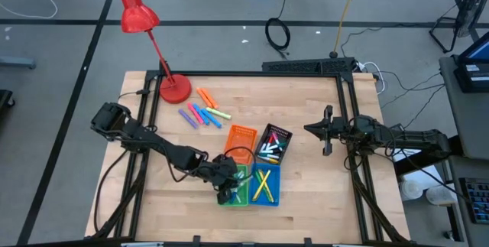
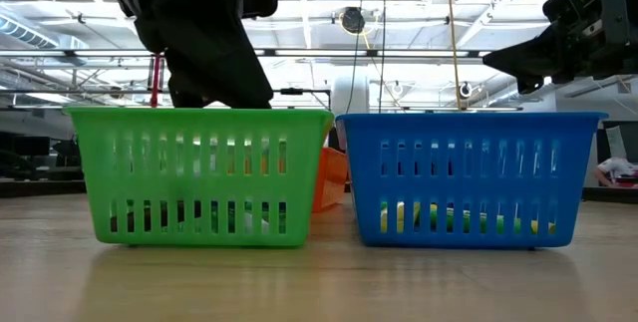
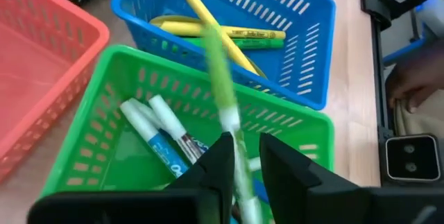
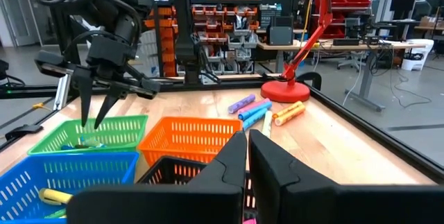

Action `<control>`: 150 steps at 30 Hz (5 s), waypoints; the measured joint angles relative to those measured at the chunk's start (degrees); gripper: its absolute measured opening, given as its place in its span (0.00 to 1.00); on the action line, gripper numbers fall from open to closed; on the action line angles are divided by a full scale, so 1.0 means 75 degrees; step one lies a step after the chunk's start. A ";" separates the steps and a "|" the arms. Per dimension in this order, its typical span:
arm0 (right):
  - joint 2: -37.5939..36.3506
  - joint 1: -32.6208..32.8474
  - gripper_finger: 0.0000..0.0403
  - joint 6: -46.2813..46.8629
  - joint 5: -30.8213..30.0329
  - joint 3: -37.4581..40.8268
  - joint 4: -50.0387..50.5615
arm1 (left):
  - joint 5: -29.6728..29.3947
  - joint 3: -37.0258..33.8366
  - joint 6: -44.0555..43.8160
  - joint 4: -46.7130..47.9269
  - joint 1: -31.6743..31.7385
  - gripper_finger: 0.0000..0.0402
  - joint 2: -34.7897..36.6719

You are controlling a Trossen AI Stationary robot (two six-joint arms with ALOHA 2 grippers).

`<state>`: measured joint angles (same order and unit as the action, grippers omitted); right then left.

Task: Pick & Place Markers
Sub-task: Put the green marker pen into the green basket, then put the purple highlighter pen into the orange basket

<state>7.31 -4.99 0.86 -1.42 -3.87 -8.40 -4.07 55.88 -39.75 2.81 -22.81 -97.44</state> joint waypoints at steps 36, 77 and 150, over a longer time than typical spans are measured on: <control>0.0000 -0.0001 0.02 -0.0003 0.0001 0.0002 0.0003 | -0.0207 0.0009 0.3113 -0.0073 -0.0012 0.36 0.4510; 0.0000 -0.0001 0.02 -0.0002 0.0001 -0.0001 0.0003 | -0.2664 0.0071 0.2898 0.1641 0.0689 0.36 0.4752; 0.0000 -0.0001 0.02 -0.0003 -0.0001 0.0001 0.0003 | -0.2615 -0.1048 -0.4704 0.6777 0.4705 0.60 0.1366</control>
<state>7.31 -4.99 0.84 -1.42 -3.86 -8.38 -23.69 48.02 -75.03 53.64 12.48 -87.20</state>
